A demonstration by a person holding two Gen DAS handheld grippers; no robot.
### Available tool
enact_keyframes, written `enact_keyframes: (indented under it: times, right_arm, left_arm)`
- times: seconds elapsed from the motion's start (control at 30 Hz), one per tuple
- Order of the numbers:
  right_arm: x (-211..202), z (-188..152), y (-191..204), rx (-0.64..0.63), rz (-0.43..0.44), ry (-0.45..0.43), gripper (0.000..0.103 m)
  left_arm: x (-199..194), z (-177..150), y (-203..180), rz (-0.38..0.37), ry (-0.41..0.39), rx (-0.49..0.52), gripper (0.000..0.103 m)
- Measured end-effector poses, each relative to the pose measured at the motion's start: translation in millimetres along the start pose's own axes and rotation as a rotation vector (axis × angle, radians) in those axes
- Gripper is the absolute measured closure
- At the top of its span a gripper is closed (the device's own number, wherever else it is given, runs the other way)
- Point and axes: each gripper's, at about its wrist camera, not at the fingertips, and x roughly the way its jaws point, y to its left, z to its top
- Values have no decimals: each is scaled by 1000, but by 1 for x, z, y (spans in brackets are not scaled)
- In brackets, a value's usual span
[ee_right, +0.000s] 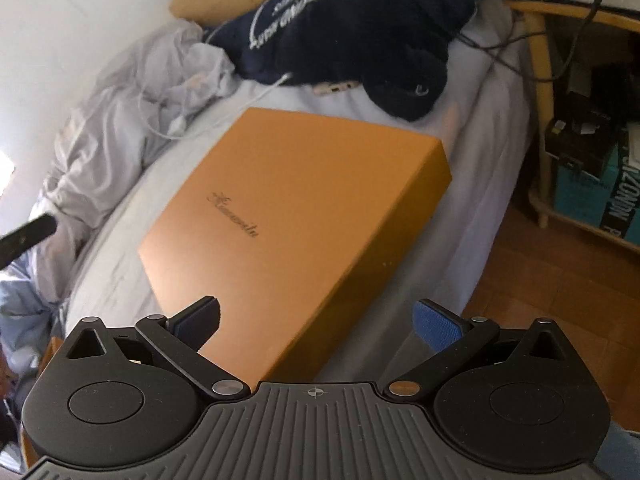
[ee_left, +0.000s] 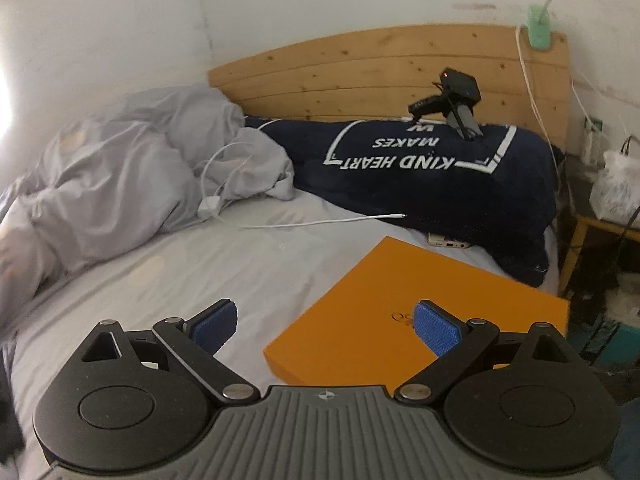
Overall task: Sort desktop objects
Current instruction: 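Close both tools on opposite edges of the orange box, then lift the orange box with both tools, tilting it upward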
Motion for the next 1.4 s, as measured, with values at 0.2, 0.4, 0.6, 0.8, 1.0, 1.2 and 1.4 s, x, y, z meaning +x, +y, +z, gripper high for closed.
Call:
enact_keyframes:
  times: [0.2,0.4,0.6,0.8,1.0,1.2,1.4]
  right_arm:
    - [23,5,0,49,6,16,0]
    - [31,5,-5,80,13,21,0]
    - [35,5,-11,89,11,35,0]
    - [36,6,-18,101,24,40,0]
    - [40,4,-19,89,38,53,0]
    - [46,1,-19,104,24,58,0]
    - [52,0,-19,118,9,49,0]
  left_arm:
    - [53,8,6,-36,47,24,3]
    - [102,5,15,-127,106,38,3]
    - [142,-4,20,-207,189,45,3]
    - [169,-9,25,-269,229,43,3]
    - [184,-9,30,-342,248,0,5]
    - [184,-12,30,-356,241,1,8]
    - [181,-13,30,-400,253,20,10]
